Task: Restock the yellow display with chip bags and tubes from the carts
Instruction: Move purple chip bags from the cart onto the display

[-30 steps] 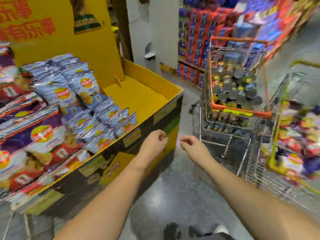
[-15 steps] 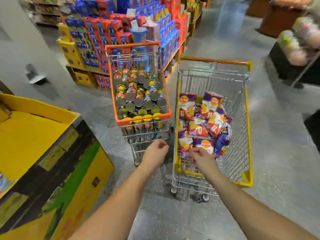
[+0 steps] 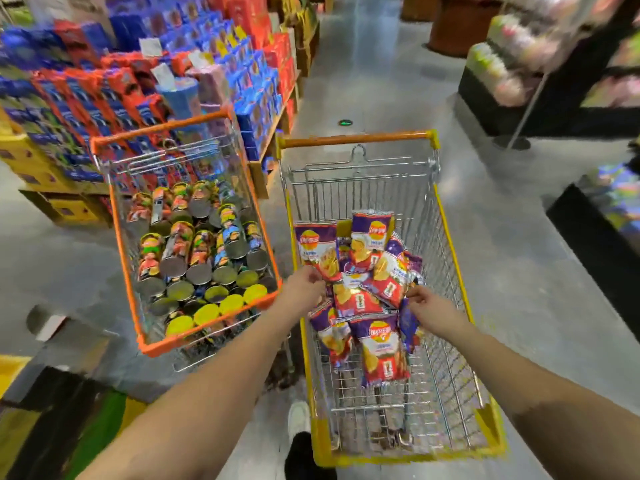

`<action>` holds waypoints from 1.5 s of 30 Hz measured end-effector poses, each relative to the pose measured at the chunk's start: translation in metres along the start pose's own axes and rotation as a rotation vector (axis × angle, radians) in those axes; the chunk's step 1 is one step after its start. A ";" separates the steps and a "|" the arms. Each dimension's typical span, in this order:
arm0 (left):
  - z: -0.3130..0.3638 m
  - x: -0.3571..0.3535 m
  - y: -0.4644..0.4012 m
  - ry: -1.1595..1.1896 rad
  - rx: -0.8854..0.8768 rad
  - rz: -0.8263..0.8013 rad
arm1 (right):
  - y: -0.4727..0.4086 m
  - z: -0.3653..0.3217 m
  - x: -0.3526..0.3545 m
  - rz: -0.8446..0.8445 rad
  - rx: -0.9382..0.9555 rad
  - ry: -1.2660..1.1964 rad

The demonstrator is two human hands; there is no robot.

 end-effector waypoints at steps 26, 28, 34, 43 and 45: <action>-0.001 -0.119 -0.342 -1.114 -0.752 -0.382 | -0.347 -0.094 -0.076 -0.105 0.262 1.074; 0.002 -0.118 -0.332 -1.098 -0.767 -0.388 | -0.335 -0.086 -0.064 -0.114 0.250 1.087; 0.039 -0.087 -0.285 -1.000 -0.835 -0.326 | -0.285 -0.083 -0.022 0.058 0.325 0.988; 0.101 0.076 -0.132 -0.825 -0.624 0.110 | -0.128 -0.173 0.088 0.359 0.484 0.457; 0.108 0.116 -0.096 -0.807 -0.598 0.212 | -0.096 -0.194 0.104 0.376 0.487 0.442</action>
Point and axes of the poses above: each hand's wrist, its own y-axis away from the middle knuckle, its own x-axis out of the back of the hand, z = x × y, the point moved 8 cm from there along -y, towards the middle knuckle, and after that the axes turned 9 degrees about z, right-handed, at the moved point
